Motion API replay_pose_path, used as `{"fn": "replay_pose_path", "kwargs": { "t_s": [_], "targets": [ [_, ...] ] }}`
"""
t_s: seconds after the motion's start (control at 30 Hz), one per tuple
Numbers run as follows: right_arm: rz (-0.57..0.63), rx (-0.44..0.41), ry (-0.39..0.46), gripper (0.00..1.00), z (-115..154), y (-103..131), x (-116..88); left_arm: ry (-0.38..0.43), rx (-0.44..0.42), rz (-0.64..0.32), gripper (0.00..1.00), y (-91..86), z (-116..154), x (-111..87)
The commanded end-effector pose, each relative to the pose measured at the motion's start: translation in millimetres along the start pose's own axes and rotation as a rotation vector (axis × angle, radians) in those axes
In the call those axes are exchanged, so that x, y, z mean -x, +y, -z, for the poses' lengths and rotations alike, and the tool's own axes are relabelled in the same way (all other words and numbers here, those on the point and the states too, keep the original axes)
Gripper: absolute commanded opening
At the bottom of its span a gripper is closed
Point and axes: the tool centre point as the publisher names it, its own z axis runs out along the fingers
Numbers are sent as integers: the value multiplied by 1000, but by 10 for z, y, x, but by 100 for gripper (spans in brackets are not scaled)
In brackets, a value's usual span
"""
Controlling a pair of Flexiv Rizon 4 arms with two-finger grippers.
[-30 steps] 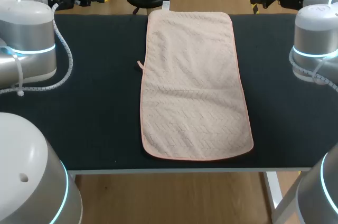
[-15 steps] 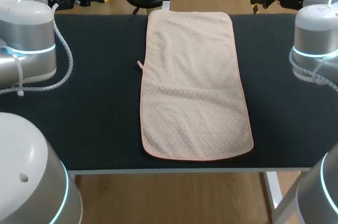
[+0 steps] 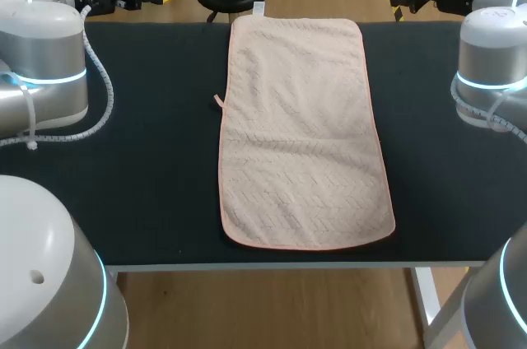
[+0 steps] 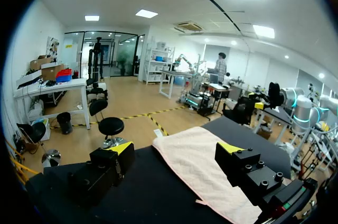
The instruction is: Fold the towel
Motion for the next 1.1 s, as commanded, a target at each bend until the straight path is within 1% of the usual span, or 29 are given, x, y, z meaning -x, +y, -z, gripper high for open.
{"fn": "replay_pose_path", "kwargs": {
  "t_s": [0.03, 0.07, 0.1, 0.13, 0.17, 0.2, 0.23, 0.27, 0.3, 0.33, 0.37, 0.4, 0.43, 0.5, 0.53, 0.63, 0.7, 0.77, 0.87, 1.0, 1.03, 1.1],
  "targets": [
    [1, 0, 1, 100, -3, -2, 5, -2, -4, -1, 100, 12, -5, -3],
    [1, 0, 1, 100, -3, -2, 5, -2, -4, -1, 100, 12, -5, -3],
    [1, 0, 1, 100, -3, -2, 5, -13, 24, -41, 100, -16, -110, -11],
    [1, 0, 1, 100, -3, -2, 5, -16, 70, -107, 100, -50, -245, -32],
    [1, 0, 1, 100, -3, -2, 5, -20, 144, -177, 100, -79, -385, -59],
    [85, -82, 57, 100, -167, 16, 75, -18, 253, -262, 100, -110, -537, -119],
    [195, -150, 103, 100, -302, 51, 105, -17, 291, -337, 100, -132, -607, -143],
    [269, -222, 139, 100, -410, 75, 105, -9, 352, -424, 100, -165, -692, -132],
    [308, -247, 168, 100, -507, 102, 122, -16, 433, -495, 100, -180, -774, -109],
    [351, -291, 200, 100, -590, 131, 121, -7, 481, -556, 100, -189, -840, -90],
    [400, -355, 222, 100, -688, 143, 128, 5, 527, -601, 100, -191, -892, -57],
    [441, -385, 233, 100, -745, 153, 128, 3, 571, -635, 100, -191, -924, -47],
    [494, -454, 268, 100, -849, 175, 120, 16, 637, -678, 100, -184, -977, -10],
    [581, -548, 315, 100, -988, 218, 82, 42, 718, -774, 100, -167, -1042, 75],
    [624, -596, 325, 100, -1054, 236, 61, 62, 758, -803, 100, -155, -1054, 105],
    [667, -667, 356, 100, -1226, 291, -2, 139, 862, -856, 100, -97, -1059, 210],
    [697, -698, 366, 100, -1329, 329, -57, 193, 902, -880, 100, -60, -1053, 256],
    [713, -729, 374, 100, -1410, 352, -109, 241, 922, -856, 100, -32, -1053, 309],
    [733, -756, 385, 100, -1477, 378, -186, 308, 932, -861, 100, 4, -1045, 336],
    [757, -794, 413, 100, -1479, 390, -275, 390, 954, -887, 100, 72, -1033, 305],
    [761, -802, 425, 100, -1471, 384, -293, 397, 950, -895, 100, 78, -1020, 289],
    [785, -819, 447, 100, -1438, 365, -322, 415, 955, -896, 100, 141, -1024, 328]
  ]
}}
